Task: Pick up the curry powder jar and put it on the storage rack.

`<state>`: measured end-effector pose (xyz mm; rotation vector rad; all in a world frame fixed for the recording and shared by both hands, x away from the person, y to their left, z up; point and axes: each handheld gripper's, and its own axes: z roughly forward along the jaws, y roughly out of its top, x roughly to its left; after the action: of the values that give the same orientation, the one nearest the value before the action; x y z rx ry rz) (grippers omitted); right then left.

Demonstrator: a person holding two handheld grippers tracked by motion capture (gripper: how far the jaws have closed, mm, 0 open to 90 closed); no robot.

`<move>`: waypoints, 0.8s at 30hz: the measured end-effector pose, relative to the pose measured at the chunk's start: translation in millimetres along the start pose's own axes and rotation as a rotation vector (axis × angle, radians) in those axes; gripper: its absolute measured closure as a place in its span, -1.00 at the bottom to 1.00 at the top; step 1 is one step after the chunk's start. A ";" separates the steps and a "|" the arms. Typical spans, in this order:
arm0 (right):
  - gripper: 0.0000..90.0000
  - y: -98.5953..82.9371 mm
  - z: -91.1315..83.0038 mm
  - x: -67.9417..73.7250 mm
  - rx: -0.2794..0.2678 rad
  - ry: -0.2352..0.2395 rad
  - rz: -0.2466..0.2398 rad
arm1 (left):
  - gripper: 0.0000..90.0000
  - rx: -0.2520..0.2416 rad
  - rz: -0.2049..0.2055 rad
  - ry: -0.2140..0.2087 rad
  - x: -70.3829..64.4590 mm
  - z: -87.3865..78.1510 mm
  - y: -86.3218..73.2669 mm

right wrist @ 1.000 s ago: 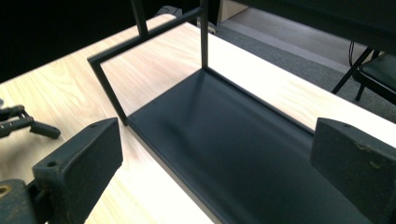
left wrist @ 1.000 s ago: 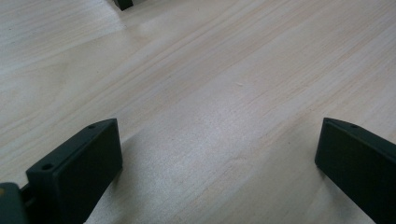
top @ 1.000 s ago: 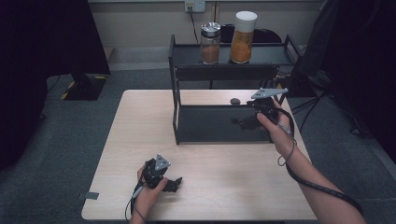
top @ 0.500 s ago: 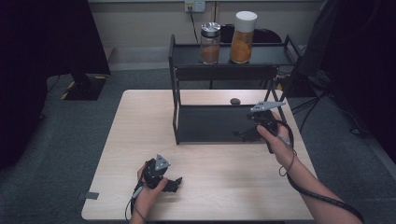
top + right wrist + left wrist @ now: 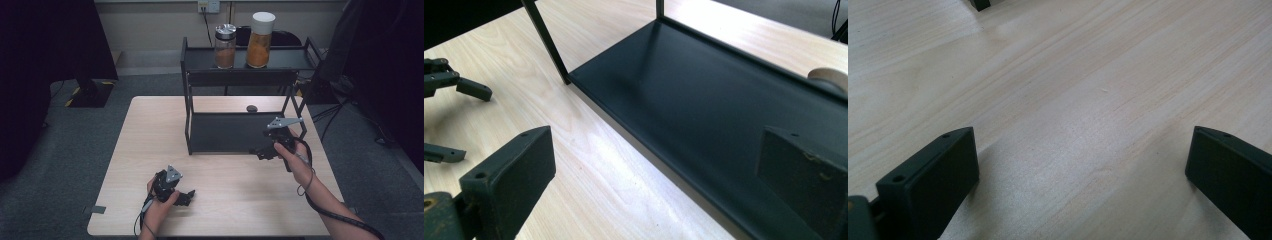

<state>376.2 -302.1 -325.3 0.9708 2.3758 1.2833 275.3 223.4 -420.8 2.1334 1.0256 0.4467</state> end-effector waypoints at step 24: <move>-0.96 -45.4 14.6 -4.3 0.055 0.040 0.024 | -1.00 0.000 0.000 0.000 0.0 0.0 0.0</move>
<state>367.4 -313.0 -371.1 1.0010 2.4484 1.2636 275.2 223.4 -420.8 2.1331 1.0256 0.4468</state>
